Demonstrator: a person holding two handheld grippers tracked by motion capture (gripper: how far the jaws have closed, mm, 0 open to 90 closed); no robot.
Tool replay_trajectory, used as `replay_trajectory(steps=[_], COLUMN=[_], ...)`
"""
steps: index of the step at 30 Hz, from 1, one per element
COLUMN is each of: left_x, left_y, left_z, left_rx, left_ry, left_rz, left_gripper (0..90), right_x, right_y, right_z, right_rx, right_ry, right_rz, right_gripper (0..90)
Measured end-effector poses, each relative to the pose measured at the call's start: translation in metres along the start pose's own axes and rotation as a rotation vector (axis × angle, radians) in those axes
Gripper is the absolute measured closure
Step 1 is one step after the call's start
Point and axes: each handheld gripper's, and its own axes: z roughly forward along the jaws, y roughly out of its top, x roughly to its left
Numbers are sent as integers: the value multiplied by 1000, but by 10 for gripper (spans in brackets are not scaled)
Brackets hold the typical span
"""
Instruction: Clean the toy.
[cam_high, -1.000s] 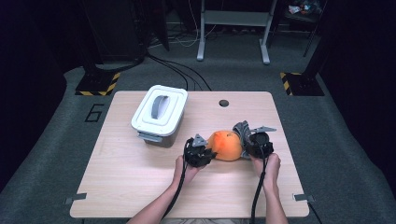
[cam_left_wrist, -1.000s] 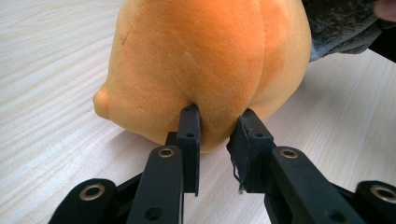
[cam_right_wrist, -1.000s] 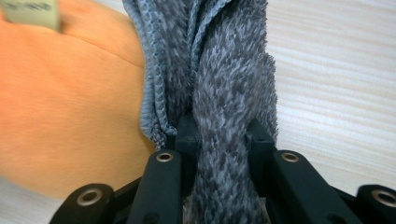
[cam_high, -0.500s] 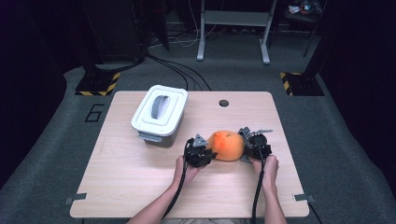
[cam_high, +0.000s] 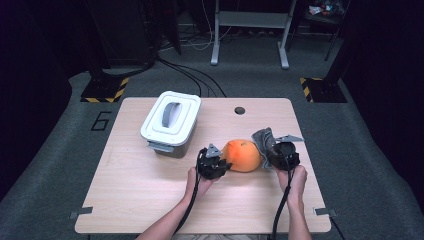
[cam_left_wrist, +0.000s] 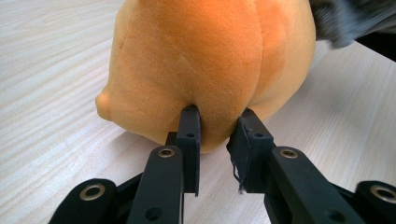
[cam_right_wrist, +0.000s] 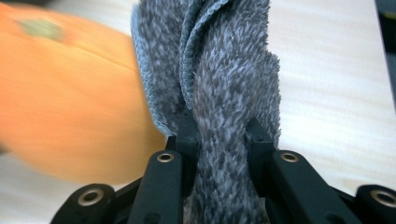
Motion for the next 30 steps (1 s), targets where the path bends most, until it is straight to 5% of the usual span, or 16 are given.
replay_trajectory(steps=[9,18,21,24,30], left_x=[-1,-2,-2,-2,-2], left_y=[2,3,3,3,3], left_z=[-1,-1,-1,-1,-1], left_rx=[2,0,1,-1,-5], left_ry=[-4,3,4,7,3], left_rz=[5,20,19,9,-2], left_gripper=[736,736,736,736,738], right_x=[40,70,78,82,78], right_y=[20,27,25,23,23], right_z=[-32,-24,-14,-7,-8], right_rx=[-89,-94,-58,-47,-52], right_ry=[68,161,164,118,90], right_rz=[-117,-201,-210,-228,-232], right_gripper=[728,726,726,728,729])
